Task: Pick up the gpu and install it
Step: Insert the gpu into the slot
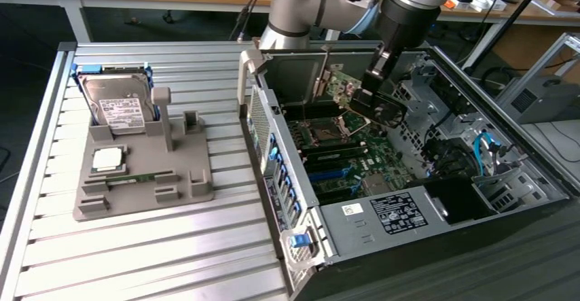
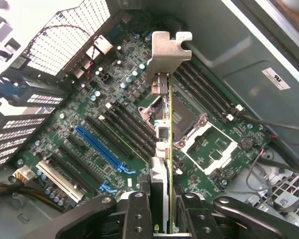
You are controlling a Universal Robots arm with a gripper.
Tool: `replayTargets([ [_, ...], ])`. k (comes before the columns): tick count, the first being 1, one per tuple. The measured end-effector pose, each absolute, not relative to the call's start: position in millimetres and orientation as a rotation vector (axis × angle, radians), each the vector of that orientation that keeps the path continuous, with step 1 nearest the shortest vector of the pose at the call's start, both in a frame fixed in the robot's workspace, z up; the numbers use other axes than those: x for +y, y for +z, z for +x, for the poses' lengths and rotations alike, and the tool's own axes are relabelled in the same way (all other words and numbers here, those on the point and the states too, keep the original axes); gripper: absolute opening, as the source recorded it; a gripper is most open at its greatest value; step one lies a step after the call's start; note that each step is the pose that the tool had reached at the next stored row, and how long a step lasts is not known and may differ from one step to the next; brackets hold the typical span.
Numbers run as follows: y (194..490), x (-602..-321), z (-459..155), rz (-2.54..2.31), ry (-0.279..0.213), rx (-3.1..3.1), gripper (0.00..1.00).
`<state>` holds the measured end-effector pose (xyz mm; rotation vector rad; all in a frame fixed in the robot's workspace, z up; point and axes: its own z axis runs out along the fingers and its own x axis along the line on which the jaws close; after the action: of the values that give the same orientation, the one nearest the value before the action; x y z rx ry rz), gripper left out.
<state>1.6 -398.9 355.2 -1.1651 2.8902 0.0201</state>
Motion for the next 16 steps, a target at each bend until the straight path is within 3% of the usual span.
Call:
replayTargets([
  [16, 354.8, -398.9, 1.6, -1.310, 0.022, 2.828, 0.27],
])
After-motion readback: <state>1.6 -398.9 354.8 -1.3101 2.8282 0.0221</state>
